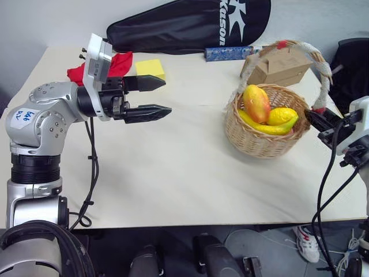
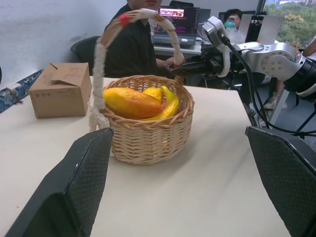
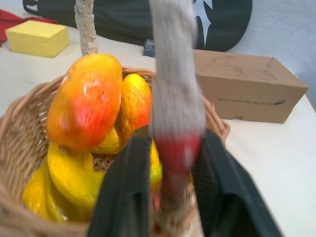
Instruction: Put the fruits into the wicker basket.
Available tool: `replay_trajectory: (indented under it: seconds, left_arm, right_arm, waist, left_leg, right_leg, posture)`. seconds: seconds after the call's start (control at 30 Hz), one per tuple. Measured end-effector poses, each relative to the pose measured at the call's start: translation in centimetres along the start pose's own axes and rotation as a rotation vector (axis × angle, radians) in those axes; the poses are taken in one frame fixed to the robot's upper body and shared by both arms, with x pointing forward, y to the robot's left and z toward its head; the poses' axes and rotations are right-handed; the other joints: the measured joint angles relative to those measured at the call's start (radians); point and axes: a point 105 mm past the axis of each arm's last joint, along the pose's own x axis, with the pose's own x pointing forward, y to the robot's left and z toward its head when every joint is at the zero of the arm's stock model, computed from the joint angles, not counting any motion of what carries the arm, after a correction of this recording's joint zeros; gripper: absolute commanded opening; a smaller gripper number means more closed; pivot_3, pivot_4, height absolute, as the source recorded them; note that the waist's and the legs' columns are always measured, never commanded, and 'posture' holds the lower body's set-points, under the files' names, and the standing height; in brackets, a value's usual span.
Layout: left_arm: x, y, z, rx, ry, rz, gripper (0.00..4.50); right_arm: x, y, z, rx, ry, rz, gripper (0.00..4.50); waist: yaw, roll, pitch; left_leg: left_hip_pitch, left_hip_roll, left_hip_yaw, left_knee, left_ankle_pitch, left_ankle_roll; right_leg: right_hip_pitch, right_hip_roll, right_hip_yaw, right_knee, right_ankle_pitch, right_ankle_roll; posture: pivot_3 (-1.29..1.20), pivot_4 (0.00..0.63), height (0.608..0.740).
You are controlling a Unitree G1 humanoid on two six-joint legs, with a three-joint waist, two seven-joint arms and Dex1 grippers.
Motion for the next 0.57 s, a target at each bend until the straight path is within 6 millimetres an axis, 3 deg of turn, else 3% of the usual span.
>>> replay_trajectory:
  seconds: [0.13, 0.23, 0.43, 0.5, 0.57]
  left_arm:
    - [0.0, -0.1, -0.1, -0.006, 0.006, -0.015, 4.5]
    - [-0.2, -0.2, -0.3, -0.015, 0.016, -0.027, 4.5]
    - [-1.1, -0.6, -0.9, -0.034, 0.049, -0.046, 4.5]
    - [-1.6, -0.7, -1.6, -0.057, 0.064, -0.044, 4.5]
    - [-2.1, -0.8, -1.8, -0.067, 0.072, -0.039, 4.5]
  right_arm:
    - [-2.5, -0.3, -0.3, 0.019, 0.063, 0.041, 3.58]
    - [-5.6, -1.5, 0.6, 0.015, 0.135, 0.055, 4.45]
    - [-12.9, -2.8, 4.2, 0.087, 0.294, 0.141, 4.45]
    - [-14.1, -2.7, 5.4, 0.123, 0.294, 0.175, 4.45]
    - [-14.5, -2.5, 6.2, 0.13, 0.279, 0.193, 4.45]
  waist:
    - [0.003, 0.0, 0.0]
    - [0.007, 0.001, 0.0]
    - [0.003, 0.0, 0.001]
    - [-0.005, -0.002, 0.002]
    - [-0.011, -0.004, 0.002]
  left_leg:
    - [0.0, 0.0, -0.001, 0.0, 0.0, 0.0]
    - [0.001, -0.001, -0.003, 0.0, 0.0, 0.0]
    - [0.01, -0.002, -0.006, -0.004, -0.001, 0.0]
    - [0.021, -0.001, -0.008, -0.007, -0.001, 0.0]
    - [0.022, 0.0, -0.011, -0.007, -0.001, 0.0]
  right_leg:
    - [0.002, 0.0, -0.001, -0.001, 0.0, 0.0]
    - [0.005, 0.0, -0.001, -0.003, 0.0, 0.0]
    - [0.017, 0.002, -0.002, -0.009, -0.001, 0.001]
    - [0.029, 0.003, -0.003, -0.014, -0.001, 0.001]
    - [0.031, 0.003, -0.004, -0.017, 0.0, 0.002]
  posture:
    - [0.0, 0.15, 0.74]
    - [0.0, 0.15, 0.74]
    - [0.0, 0.15, 0.74]
    - [0.0, 0.15, 0.74]
    - [0.0, 0.15, 0.74]
